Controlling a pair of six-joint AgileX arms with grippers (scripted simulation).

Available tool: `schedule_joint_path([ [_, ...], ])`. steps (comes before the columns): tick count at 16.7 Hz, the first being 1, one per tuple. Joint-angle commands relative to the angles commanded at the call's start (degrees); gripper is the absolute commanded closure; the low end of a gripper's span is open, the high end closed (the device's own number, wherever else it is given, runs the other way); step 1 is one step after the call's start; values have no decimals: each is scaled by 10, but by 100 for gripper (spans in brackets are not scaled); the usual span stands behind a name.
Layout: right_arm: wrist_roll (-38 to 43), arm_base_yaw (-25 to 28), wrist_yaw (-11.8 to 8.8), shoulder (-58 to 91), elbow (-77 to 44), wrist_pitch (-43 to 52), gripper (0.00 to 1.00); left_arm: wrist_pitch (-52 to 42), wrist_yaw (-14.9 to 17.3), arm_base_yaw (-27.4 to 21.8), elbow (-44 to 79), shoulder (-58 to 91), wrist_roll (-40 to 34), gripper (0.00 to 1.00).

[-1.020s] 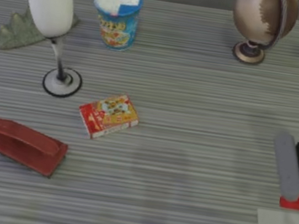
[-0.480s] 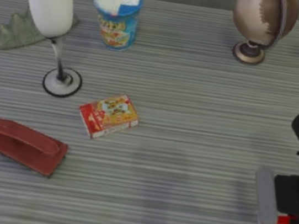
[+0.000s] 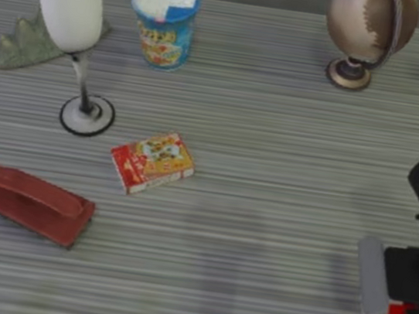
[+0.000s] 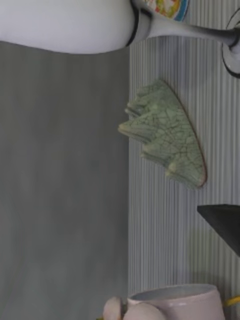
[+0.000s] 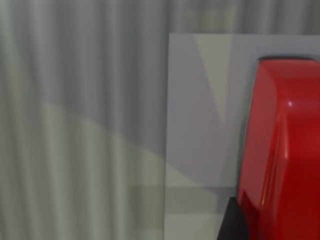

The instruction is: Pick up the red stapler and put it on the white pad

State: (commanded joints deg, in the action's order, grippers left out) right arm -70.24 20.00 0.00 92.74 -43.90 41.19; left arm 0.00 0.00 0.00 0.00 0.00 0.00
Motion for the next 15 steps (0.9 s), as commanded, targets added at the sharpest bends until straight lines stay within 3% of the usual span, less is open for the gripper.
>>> schedule_joint_path([
  [9,0,0,0,0,0,0,2,0,0,0,0,0,0,0],
  [15,0,0,0,0,0,0,0,0,0,0,0,0,0,0],
])
